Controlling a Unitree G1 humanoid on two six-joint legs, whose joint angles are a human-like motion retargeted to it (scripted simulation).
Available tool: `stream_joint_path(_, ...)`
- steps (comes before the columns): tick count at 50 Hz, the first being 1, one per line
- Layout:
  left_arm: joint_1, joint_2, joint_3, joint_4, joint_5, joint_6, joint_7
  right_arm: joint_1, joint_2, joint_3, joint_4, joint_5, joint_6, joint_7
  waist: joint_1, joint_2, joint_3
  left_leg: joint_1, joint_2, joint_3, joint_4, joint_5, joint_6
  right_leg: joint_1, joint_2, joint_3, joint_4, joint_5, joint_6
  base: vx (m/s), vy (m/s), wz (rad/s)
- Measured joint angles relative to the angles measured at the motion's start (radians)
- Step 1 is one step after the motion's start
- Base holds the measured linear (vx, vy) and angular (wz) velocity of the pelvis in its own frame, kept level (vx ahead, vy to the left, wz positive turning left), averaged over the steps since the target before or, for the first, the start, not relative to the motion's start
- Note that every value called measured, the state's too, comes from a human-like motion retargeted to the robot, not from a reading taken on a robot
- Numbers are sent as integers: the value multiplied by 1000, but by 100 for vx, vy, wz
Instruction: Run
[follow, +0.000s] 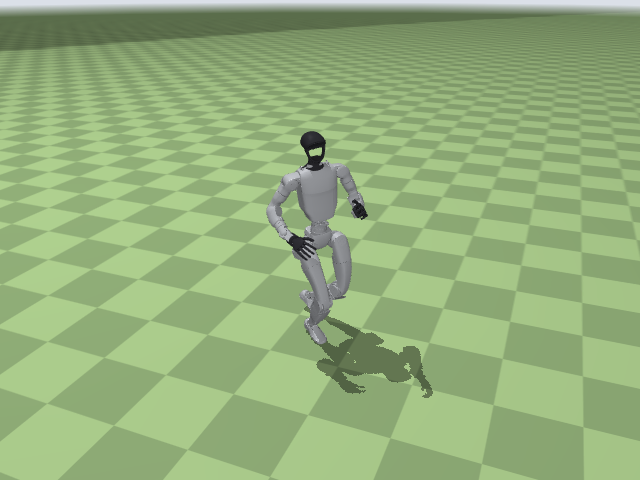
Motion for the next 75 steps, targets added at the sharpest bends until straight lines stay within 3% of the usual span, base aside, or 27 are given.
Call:
stream_joint_path(4,72,-1,-13,-12,-17,-1,-25,9,9,-19,-41,9,-5,-24,46,17,16,8,105,-22,188,59,10,56,79,-25,-20,6,-22,-4,-8,-72)
stream_joint_path(8,154,-1,-15,-4,-26,21,-46,-18,18,-31,-91,6,-4,-37,97,20,48,-31,212,-51,434,79,65,123,135,-46,28,-52,-78,-6,-8,-55)
stream_joint_path(13,220,0,7,21,-10,71,-38,-109,10,-39,-122,-43,28,-50,162,14,105,-150,310,-91,701,-40,169,202,166,-53,87,-260,-180,-6,-7,-21)
stream_joint_path(16,238,-4,31,32,-1,91,-28,-188,-1,-35,-117,-72,53,-49,193,7,134,-261,315,-102,767,-120,218,243,159,-50,85,-339,-200,-4,-2,0)
stream_joint_path(20,283,11,72,-10,-48,84,-50,-254,-3,-26,-132,-44,69,-37,209,-28,134,-401,219,-77,692,-121,225,323,107,-29,25,-304,-150,2,3,-1)
stream_joint_path(25,358,54,93,-85,-128,46,-102,-210,23,-16,-173,27,60,-8,207,-98,92,-428,31,3,329,-44,140,396,-1,8,-14,-26,9,5,11,-14)
stream_joint_path(28,372,68,83,-105,-130,35,-103,-163,30,-13,-179,27,41,22,165,-140,62,-405,-101,29,107,16,87,384,-94,24,70,124,68,0,10,15)
stream_joint_path(31,343,81,61,-124,-106,27,-82,-119,34,-13,-173,5,28,37,106,-167,53,-370,-193,35,39,4,97,372,-180,36,219,168,63,-4,8,6)
stream_joint_path(35,199,91,26,-140,0,30,5,-68,58,-31,-128,-52,44,23,35,-203,90,-319,-271,32,116,-199,226,312,-289,66,483,97,16,-7,4,-8)
stream_joint_path(38,44,61,9,-103,72,51,85,-35,79,-43,-70,-74,47,8,-39,-248,105,-275,-309,27,61,-223,226,165,-372,112,596,30,-24,-9,-5,7)
stream_joint_path(40,-13,27,12,-87,70,54,114,-5,68,-39,-60,-55,32,5,-61,-229,100,-201,-310,32,9,-223,226,78,-358,135,583,-6,-34,6,8,-80)
stream_joint_path(42,-22,1,18,-95,43,41,119,29,47,-38,-71,-23,12,5,-57,-173,94,-114,-256,34,-26,-194,182,35,-285,111,487,-20,-35,15,6,-135)
stream_joint_path(45,-3,-12,15,-116,3,-1,99,70,30,-42,-87,22,-5,8,-36,-78,83,-26,-112,21,-14,-50,52,23,-138,35,256,-13,-24,13,-7,-123)
stream_joint_path(48,32,-6,-12,-128,-21,-24,62,95,28,-59,-112,53,-13,1,6,-22,69,-28,21,-5,134,110,0,40,-7,-8,52,16,-7,0,-12,-86)
stream_joint_path(51,84,8,-26,-126,-36,-15,32,69,23,-69,-157,56,-20,-20,58,-8,72,-49,150,-12,375,127,56,78,57,-37,24,-26,-46,-8,-9,-68)
stream_joint_path(55,174,29,1,-88,-27,40,22,-55,6,-84,-213,8,5,-60,146,-13,125,-142,286,-56,716,20,174,157,110,-54,104,-251,-177,-6,-10,-39)
stream_joint_path(57,224,30,29,-61,-11,65,29,-147,1,-86,-220,-25,30,-76,188,-15,159,-229,301,-83,804,-44,218,208,122,-53,109,-320,-203,-3,-8,-15)
stream_joint_path(59,280,30,65,-52,-11,73,22,-234,4,-78,-220,-31,50,-87,217,-28,174,-327,266,-99,800,-77,224,271,114,-43,78,-319,-191,0,-3,-4)
stream_joint_path(61,348,42,97,-62,-29,64,5,-266,14,-72,-230,-10,51,-87,239,-55,166,-390,201,-67,706,-91,225,342,82,-22,38,-260,-136,6,7,9)
stream_joint_path(63,413,59,119,-78,-56,46,-14,-258,29,-64,-241,21,43,-81,252,-89,147,-416,115,-8,534,-90,222,403,36,1,1,-140,-49,8,17,19)
stream_joint_path(65,465,74,133,-88,-74,29,-31,-229,41,-53,-248,43,31,-68,253,-124,122,-419,15,36,318,-73,178,439,-18,23,-7,28,42,7,15,33)
stream_joint_path(68,504,90,140,-95,-77,17,-26,-176,50,-47,-247,44,7,-42,216,-179,87,-403,-143,73,23,-11,108,448,-125,44,53,216,123,3,10,65)
stream_joint_path(70,503,95,131,-100,-67,17,-8,-143,52,-43,-241,33,-5,-25,176,-207,74,-380,-233,78,-97,20,94,451,-199,50,124,263,133,0,9,64)
stream_joint_path(72,476,107,117,-105,-40,14,15,-111,56,-37,-226,15,-11,-18,143,-219,76,-363,-281,67,-84,1,117,458,-256,50,224,245,107,-4,6,27)
stream_joint_path(75,405,122,93,-119,19,13,55,-58,67,-30,-189,-22,5,-20,98,-231,92,-353,-321,50,70,-134,221,447,-339,51,421,167,45,-6,1,7)
